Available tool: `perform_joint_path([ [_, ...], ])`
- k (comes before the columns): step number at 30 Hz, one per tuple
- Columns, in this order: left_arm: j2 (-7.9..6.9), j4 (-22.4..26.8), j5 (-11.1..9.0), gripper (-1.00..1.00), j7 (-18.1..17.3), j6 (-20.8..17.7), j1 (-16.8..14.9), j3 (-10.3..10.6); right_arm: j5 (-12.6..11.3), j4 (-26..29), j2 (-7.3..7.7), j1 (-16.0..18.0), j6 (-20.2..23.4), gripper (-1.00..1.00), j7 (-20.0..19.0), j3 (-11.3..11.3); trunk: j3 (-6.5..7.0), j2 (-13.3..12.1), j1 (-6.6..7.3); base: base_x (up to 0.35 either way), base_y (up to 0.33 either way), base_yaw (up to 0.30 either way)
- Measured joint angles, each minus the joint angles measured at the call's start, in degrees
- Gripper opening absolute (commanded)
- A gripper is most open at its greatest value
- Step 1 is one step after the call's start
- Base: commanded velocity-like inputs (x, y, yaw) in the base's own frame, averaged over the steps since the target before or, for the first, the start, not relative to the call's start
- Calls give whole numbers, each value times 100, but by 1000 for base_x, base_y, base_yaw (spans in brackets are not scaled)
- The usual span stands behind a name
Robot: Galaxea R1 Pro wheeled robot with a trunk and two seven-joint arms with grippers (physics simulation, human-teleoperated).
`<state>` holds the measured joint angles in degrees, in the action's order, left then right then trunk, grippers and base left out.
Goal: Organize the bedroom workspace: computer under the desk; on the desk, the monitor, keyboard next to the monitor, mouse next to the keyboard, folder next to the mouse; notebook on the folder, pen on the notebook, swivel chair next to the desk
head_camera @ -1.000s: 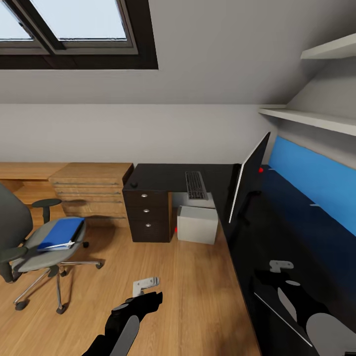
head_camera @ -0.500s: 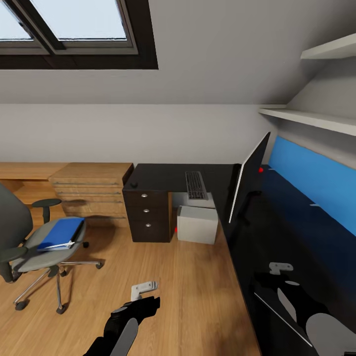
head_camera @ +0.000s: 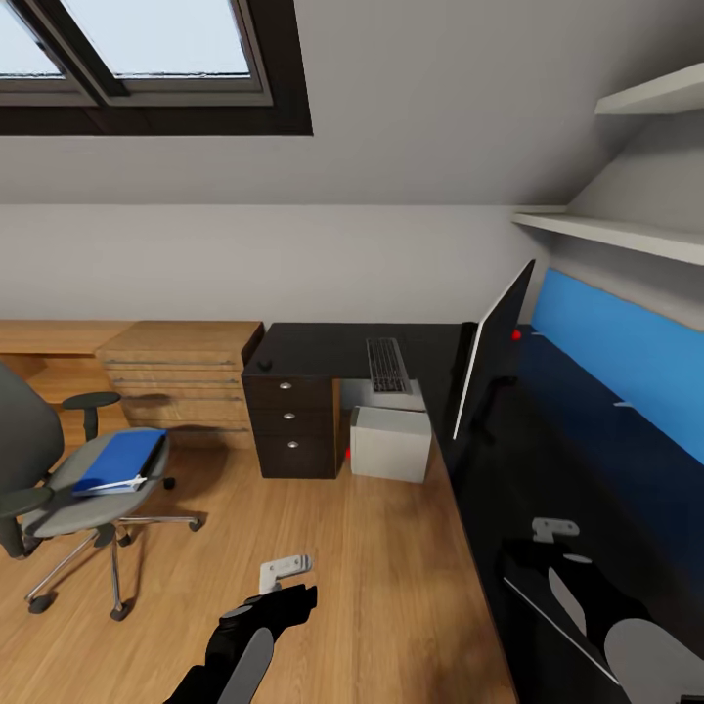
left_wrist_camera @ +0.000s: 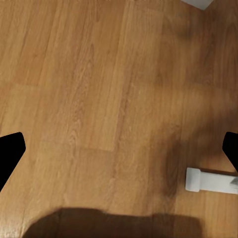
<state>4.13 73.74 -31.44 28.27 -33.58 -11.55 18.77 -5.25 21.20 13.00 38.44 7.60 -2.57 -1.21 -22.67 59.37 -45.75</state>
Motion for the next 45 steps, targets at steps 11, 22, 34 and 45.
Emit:
perform_joint_path([
  [11,-4,-12,-7,100,-9,0,0,-3,1,21,0,0,-8,100,5,2,-19,41,-23,0,0,0],
  [22,-15,-41,-12,100,-30,1,-1,-10,5,22,-1,0,-18,100,15,1,-19,41,-26,-81,-13,0],
  [34,-16,-52,-10,100,-12,1,-1,-4,-7,18,-7,0,-30,100,6,5,-19,41,-25,-115,-94,0],
  [45,-16,-52,-4,100,-10,0,-1,-3,2,17,-10,0,-37,100,14,7,-19,41,-24,-124,-121,0],
])
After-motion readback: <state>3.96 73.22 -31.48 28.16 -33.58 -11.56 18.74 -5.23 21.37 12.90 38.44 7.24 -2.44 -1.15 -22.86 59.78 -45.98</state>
